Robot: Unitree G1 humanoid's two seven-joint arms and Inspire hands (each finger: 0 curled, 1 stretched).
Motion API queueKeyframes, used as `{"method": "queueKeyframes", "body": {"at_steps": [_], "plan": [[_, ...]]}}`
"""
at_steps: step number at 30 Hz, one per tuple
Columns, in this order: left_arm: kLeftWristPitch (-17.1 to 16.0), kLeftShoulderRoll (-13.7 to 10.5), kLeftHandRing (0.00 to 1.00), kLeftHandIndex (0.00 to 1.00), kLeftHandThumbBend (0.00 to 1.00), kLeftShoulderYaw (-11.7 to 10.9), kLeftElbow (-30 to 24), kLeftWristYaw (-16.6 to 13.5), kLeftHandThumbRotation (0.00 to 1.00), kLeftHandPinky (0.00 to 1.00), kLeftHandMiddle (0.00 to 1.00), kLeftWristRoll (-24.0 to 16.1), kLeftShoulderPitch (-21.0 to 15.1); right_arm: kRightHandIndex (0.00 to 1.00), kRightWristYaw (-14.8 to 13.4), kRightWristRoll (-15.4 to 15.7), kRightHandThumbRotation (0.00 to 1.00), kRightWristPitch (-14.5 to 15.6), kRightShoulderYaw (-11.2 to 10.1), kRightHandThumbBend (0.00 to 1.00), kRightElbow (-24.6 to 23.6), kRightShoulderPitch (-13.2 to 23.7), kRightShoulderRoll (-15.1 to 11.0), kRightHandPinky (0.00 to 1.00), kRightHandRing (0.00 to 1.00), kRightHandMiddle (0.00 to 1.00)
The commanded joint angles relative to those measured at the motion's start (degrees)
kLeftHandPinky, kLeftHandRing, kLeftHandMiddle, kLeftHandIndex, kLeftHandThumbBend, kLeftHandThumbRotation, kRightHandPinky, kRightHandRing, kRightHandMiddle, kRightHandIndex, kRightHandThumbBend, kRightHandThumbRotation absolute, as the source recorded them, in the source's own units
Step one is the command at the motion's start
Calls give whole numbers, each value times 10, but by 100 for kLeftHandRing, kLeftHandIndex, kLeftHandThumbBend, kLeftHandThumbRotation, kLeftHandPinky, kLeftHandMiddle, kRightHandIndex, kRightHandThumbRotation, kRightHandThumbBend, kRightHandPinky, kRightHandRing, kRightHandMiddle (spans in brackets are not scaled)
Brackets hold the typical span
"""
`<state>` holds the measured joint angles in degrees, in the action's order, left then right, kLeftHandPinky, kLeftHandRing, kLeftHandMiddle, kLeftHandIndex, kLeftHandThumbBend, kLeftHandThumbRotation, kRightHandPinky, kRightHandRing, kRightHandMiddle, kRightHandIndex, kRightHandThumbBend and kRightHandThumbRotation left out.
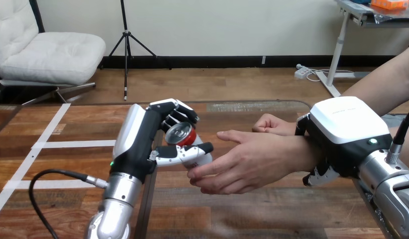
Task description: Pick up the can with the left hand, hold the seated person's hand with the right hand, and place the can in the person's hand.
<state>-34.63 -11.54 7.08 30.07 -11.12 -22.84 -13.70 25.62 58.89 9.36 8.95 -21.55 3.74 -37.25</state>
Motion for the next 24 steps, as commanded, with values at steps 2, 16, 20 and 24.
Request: {"method": "queueKeyframes", "body": {"at_steps": [2, 16, 20, 24], "plan": [[-13, 12, 40, 49, 68, 3, -42, 2, 0, 33, 47, 11, -46, 57, 6, 0, 0, 12, -13, 83, -9, 38, 9, 36, 46, 52], [-24, 19, 39, 49, 68, 9, -37, 7, 0, 32, 46, 11, -46, 57, 9, 9, 0, 2, -7, 84, -12, 38, 12, 35, 45, 52], [-25, 21, 39, 48, 69, 9, -35, 6, 0, 32, 45, 9, -46, 57, 12, 6, 0, 3, -7, 83, -16, 37, 14, 36, 46, 52], [-30, 21, 38, 48, 69, 11, -32, 5, 0, 32, 45, 7, -47, 57, 8, 3, 0, -3, -7, 83, -14, 37, 14, 36, 46, 52]]}}
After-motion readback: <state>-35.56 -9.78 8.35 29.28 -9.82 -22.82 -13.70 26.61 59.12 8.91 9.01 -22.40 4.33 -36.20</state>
